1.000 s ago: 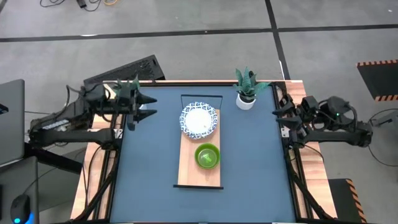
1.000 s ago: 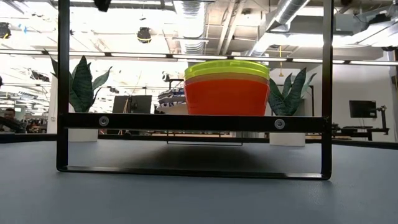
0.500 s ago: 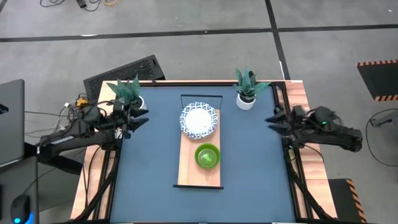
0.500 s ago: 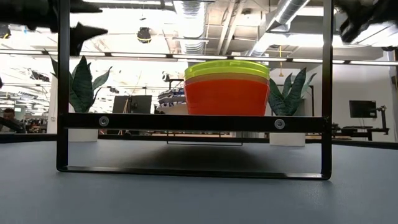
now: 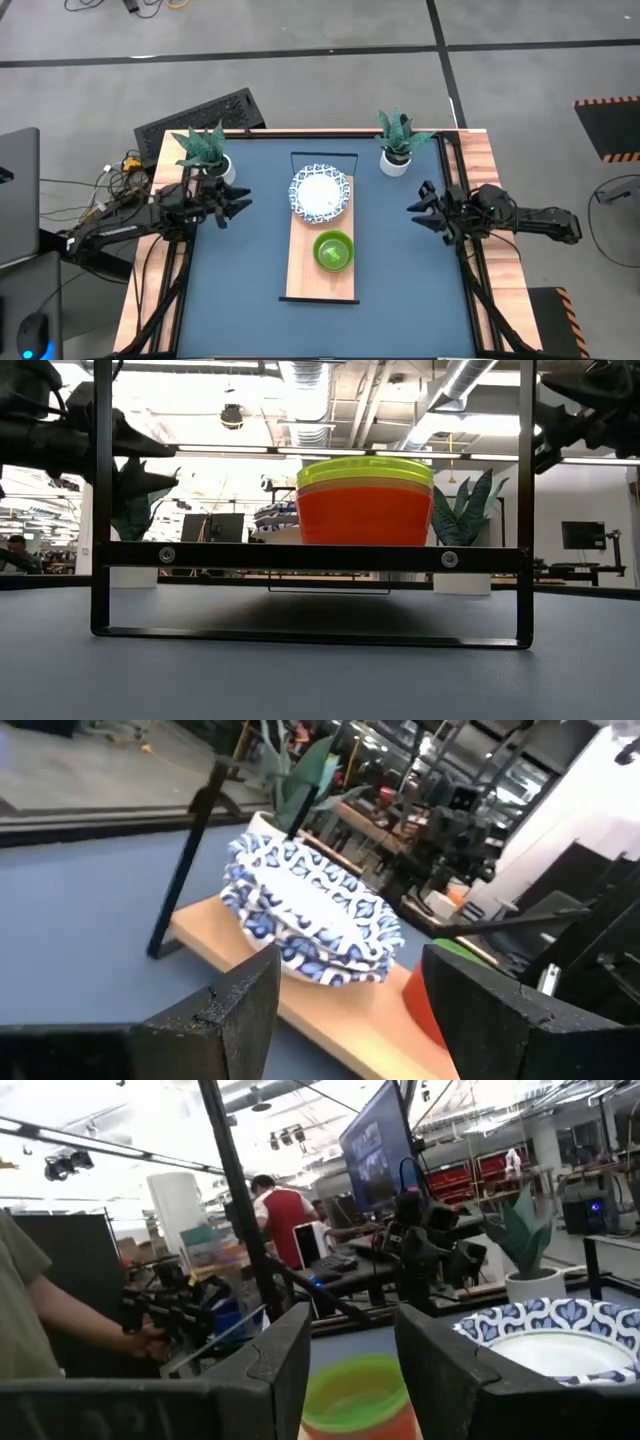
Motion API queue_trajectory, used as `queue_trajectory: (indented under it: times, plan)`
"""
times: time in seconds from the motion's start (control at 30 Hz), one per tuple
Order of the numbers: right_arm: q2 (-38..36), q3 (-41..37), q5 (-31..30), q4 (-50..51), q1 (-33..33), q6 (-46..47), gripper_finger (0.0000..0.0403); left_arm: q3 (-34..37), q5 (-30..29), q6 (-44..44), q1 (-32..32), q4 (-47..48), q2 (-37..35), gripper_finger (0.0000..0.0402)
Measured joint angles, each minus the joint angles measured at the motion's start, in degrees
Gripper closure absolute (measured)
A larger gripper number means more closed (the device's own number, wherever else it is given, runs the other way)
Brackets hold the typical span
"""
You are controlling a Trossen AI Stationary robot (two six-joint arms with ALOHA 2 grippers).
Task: Place and stack bowls onto a shelf
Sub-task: Return to Home Position
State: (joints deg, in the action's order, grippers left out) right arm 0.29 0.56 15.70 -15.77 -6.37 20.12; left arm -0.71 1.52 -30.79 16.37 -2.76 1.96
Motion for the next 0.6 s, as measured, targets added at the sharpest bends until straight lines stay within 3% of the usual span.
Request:
queue_trajectory:
  times: [0.37, 0.6]
  plan:
    - [-0.04, -0.01, -0.41, 3.0, -0.09, -2.46, 0.023, 0.13, -3.33, 1.54, -0.03, 0.75, -0.11, 0.0174]
    - [0.05, -0.02, -0.54, 8.41, -0.04, -0.65, 0.023, 0.17, -2.87, -6.74, -0.03, 0.86, -0.11, 0.0174]
